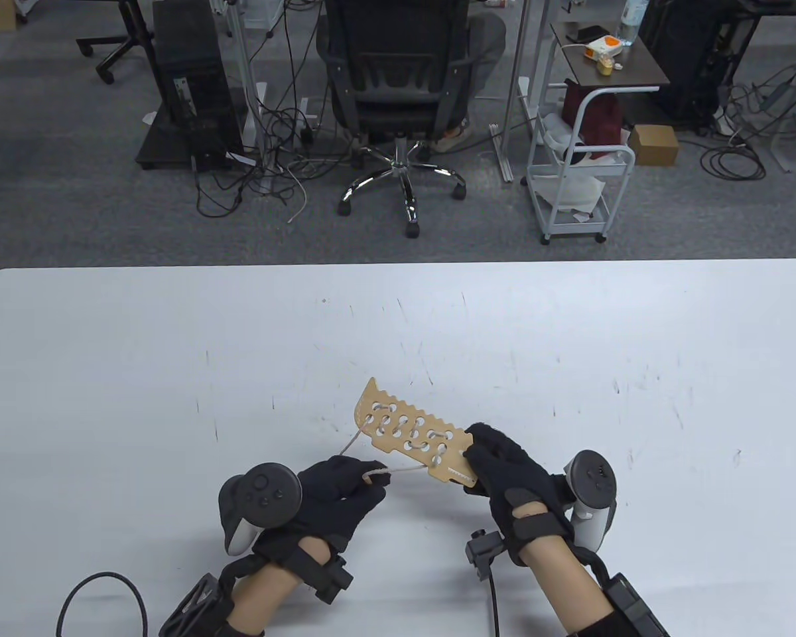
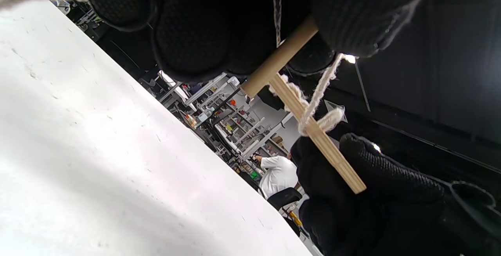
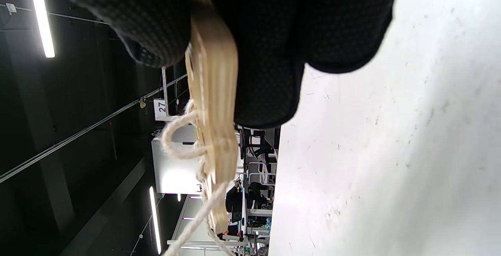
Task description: Thread rope through all holes on crocodile lacing toy
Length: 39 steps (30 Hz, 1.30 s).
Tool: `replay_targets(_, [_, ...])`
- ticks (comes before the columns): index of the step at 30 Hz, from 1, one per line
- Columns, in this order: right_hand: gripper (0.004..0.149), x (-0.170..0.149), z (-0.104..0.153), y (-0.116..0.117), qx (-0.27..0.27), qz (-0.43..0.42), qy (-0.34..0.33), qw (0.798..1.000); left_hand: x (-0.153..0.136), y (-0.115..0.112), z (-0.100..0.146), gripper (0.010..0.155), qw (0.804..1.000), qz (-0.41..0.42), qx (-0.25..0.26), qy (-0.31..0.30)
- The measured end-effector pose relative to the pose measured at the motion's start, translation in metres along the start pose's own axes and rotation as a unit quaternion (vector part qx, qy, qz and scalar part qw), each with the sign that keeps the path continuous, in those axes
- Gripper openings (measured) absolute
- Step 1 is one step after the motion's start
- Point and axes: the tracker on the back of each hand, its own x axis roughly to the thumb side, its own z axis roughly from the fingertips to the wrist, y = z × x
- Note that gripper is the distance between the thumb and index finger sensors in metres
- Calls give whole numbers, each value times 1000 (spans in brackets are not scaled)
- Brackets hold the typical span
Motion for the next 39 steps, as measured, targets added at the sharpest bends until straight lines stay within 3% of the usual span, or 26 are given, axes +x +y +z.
replay_targets(18, [53, -3, -6, -10, -25, -9, 13, 1000, -19, 28, -2, 45, 997, 32, 57, 31])
replay_targets(22, [53, -5, -7, -11, -26, 0, 11, 1000, -22, 25, -5, 51, 998, 28, 21, 52])
replay_targets(29, [53, -5, -7, -11, -24, 1, 13, 1000, -17, 15, -8, 55, 995, -88, -30, 44])
replay_targets(39, [53, -6, -8, -10, -23, 2, 14, 1000, -19, 6, -11, 60, 990, -107, -71, 51])
